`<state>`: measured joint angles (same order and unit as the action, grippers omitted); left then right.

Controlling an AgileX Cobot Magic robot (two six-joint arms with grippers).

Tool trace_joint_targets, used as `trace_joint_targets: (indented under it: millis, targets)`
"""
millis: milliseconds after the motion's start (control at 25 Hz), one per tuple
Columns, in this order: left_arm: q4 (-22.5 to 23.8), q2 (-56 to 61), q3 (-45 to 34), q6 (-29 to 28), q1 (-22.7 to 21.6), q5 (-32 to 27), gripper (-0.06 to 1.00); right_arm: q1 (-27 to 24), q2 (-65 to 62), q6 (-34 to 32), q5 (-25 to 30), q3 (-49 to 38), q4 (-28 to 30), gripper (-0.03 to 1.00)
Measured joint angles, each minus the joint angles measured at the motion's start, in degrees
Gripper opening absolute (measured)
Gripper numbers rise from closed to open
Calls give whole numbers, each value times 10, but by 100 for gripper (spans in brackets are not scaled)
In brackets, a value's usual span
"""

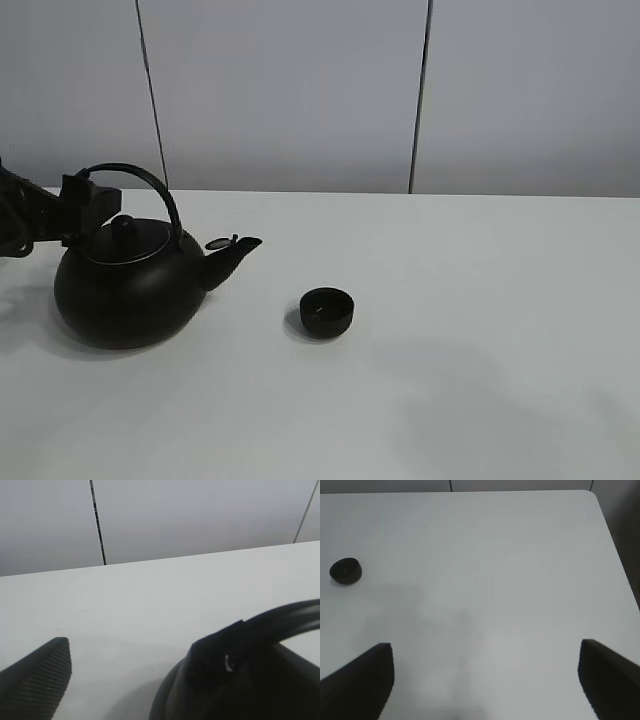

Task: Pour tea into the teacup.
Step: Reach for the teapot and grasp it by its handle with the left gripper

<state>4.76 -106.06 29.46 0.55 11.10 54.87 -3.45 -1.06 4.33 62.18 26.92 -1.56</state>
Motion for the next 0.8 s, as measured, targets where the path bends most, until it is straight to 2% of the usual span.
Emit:
trace_joint_targets:
  millis: [240,640,800]
  targets:
    - [0,-11,3,-5,-6,1,68,0,0,0,0,0,0,69]
    - [4,-20,3,-5,-6,9,40,0,0,0,0,0,0,69]
    - [24,-23,3,-2,-6,22,22,0,0,0,0,0,0,69]
